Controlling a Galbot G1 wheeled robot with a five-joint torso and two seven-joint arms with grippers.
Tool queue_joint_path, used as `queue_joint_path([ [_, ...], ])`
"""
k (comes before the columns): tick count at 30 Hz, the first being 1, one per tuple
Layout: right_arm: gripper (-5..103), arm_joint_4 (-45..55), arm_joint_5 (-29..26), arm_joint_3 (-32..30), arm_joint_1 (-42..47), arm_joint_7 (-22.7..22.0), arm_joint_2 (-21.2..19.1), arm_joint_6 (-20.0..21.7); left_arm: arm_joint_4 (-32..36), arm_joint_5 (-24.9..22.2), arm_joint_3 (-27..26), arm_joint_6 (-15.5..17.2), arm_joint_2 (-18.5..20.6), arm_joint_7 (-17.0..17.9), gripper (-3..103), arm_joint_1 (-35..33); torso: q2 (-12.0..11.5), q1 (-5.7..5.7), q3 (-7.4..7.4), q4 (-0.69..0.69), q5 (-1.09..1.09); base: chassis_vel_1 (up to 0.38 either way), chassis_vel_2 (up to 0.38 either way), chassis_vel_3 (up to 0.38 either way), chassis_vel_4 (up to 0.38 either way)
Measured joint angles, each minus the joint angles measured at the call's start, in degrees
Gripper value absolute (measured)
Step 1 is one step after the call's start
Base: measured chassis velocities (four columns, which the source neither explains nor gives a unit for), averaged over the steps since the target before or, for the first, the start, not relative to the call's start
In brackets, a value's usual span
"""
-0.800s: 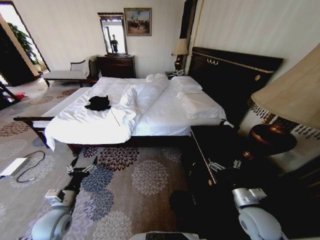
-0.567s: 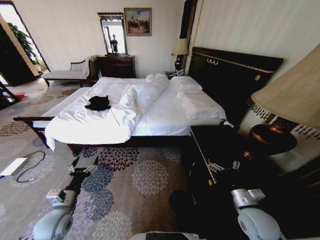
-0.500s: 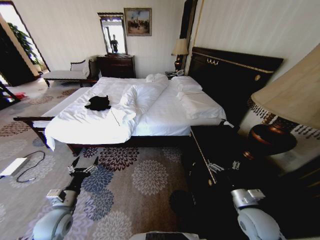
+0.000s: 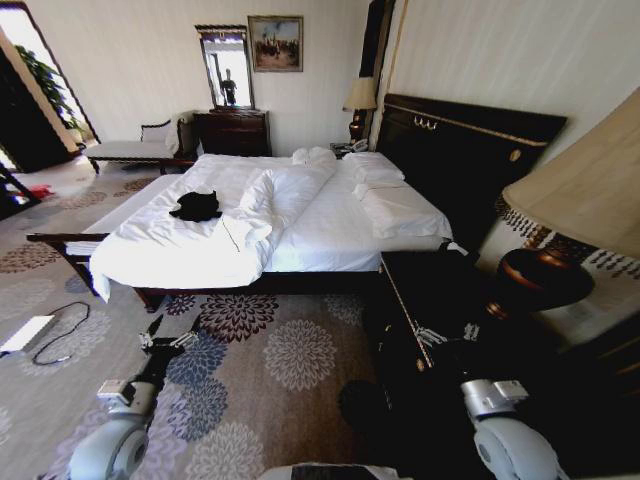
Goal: Fold the clothes on the bed.
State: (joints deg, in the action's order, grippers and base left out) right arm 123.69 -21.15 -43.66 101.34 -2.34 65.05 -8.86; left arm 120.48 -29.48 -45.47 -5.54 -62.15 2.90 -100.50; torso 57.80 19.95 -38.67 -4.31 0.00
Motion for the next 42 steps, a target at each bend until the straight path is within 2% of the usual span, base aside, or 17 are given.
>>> queue_joint_path([
  [42, 100, -0.41, 0.89, 0.01, 0.42, 0.81, -0.45, -0.34, -0.61, -0.24, 0.77, 0.1, -0.97, 0.34, 100, 0.68, 0.0, 0.0, 0.0, -0.01, -0.01, -0.12, 0.118, 0.121, -0.114],
])
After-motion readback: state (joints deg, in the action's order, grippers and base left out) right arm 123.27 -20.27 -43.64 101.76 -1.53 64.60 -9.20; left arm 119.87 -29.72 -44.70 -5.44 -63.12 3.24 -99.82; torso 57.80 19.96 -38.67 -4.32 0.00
